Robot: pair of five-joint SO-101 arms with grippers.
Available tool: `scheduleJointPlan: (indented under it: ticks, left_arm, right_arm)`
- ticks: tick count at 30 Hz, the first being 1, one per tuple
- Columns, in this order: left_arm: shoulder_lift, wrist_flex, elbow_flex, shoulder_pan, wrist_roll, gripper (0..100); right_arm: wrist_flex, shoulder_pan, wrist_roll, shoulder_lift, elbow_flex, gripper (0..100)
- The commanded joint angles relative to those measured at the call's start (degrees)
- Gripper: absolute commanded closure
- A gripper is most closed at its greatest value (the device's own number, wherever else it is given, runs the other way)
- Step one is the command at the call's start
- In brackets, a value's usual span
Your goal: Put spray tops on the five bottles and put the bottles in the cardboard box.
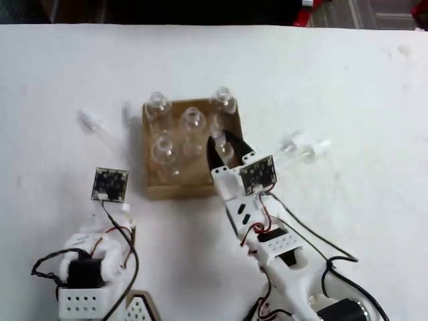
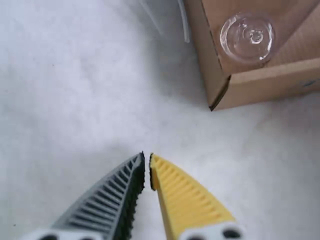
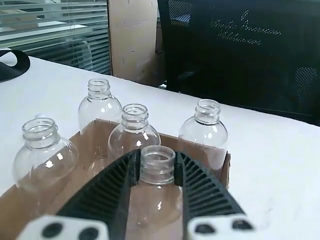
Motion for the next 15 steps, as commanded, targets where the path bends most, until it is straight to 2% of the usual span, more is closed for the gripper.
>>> scheduleJointPlan:
  ticks: [1,5,15]
  left_arm:
    - [-0.48,-0.88,-0.18,-0.66,0.53,98]
    - [-0.48,-0.88,-0.18,-0.66,0.53,98]
    - [-0.48,-0.88,-0.18,-0.66,0.53,98]
  right_arm:
    - [-1.1,0.48,-0.18,-0.4,-0.26,95.7]
    - [-0.04,0.48,-0.53,-0.4,-0.26,85.9]
    - [2.24,0.31,-0.26,-2.33,-0.18,86.9]
